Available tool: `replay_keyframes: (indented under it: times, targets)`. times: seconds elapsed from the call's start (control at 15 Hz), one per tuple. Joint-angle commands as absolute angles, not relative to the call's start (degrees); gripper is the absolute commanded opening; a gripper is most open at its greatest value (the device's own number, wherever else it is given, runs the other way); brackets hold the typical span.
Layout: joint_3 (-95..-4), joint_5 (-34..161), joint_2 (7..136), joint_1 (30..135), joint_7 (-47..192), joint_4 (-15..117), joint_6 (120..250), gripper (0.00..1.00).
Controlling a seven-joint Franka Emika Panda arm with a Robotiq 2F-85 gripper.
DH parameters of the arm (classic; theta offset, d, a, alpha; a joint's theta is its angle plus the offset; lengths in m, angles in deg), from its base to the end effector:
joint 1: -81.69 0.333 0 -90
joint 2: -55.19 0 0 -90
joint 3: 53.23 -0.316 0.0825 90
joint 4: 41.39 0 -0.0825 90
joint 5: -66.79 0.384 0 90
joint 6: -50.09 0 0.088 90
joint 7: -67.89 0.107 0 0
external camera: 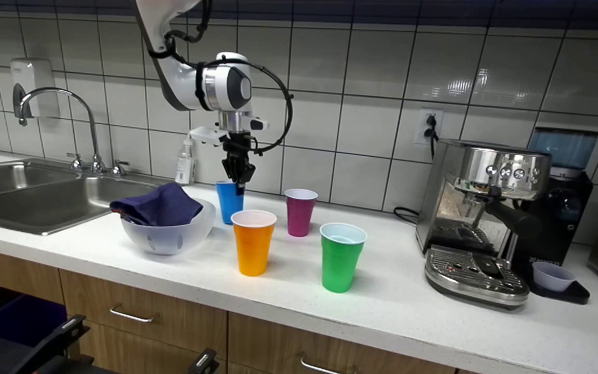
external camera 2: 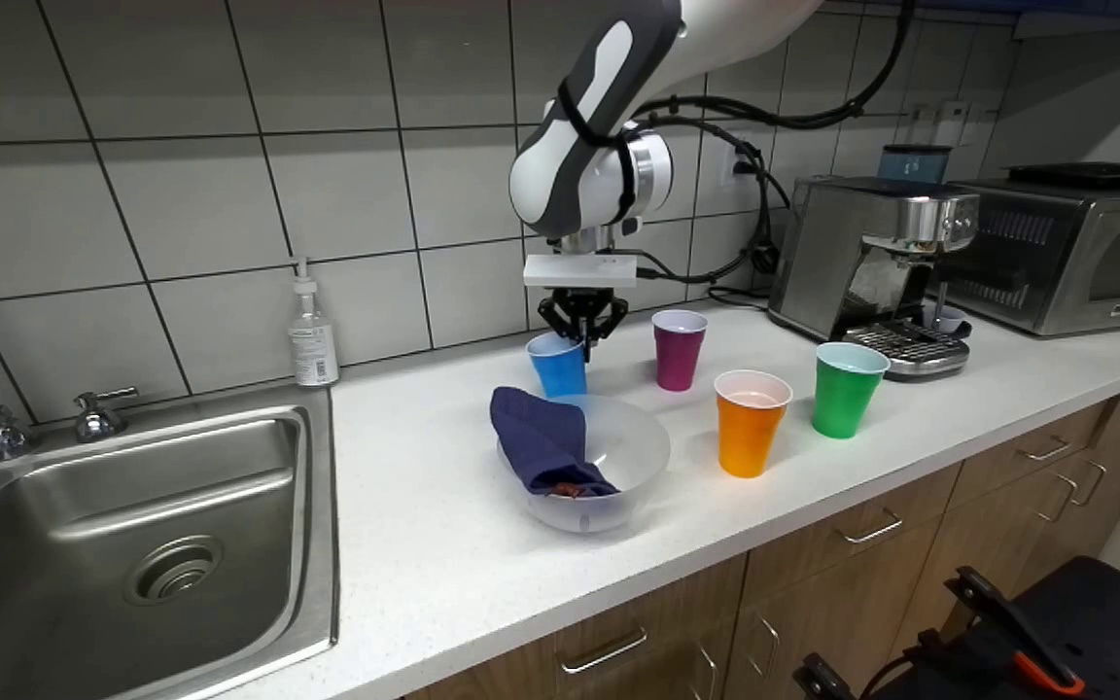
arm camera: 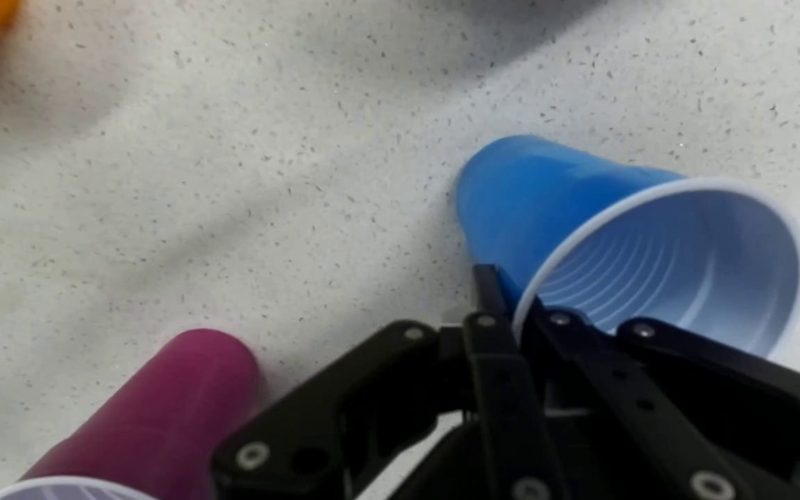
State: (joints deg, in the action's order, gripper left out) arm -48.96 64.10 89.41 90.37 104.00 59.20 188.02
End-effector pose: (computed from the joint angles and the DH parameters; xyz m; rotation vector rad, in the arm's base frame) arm 0.6680 0.0557 0.2347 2.9911 -0.7721 0.1200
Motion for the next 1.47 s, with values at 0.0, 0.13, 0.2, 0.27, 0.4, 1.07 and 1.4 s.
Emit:
replay_keyframes:
  times: [0.0, 0.13, 0.2, 0.27, 0.4, 1.07, 1.4]
  targets:
    - [-48.2, 64.7, 89.2, 91.3, 105.3, 58.3, 187.3, 0.00]
    - [-48.1, 64.7, 88.6, 91.4, 105.4, 58.9, 187.6, 0.01]
    - [-48.1, 64.8, 88.2, 91.4, 105.5, 59.3, 187.7, 0.01]
    - [-48.1, 64.8, 87.8, 91.4, 105.6, 59.6, 187.9, 0.01]
    - [-48.1, 64.8, 87.0, 91.5, 105.9, 60.2, 188.1, 0.01]
    - [-48.2, 64.4, 81.2, 91.3, 107.4, 65.2, 189.2, 0.01]
    - [-48.3, 63.7, 77.0, 91.4, 107.5, 69.8, 190.0, 0.01]
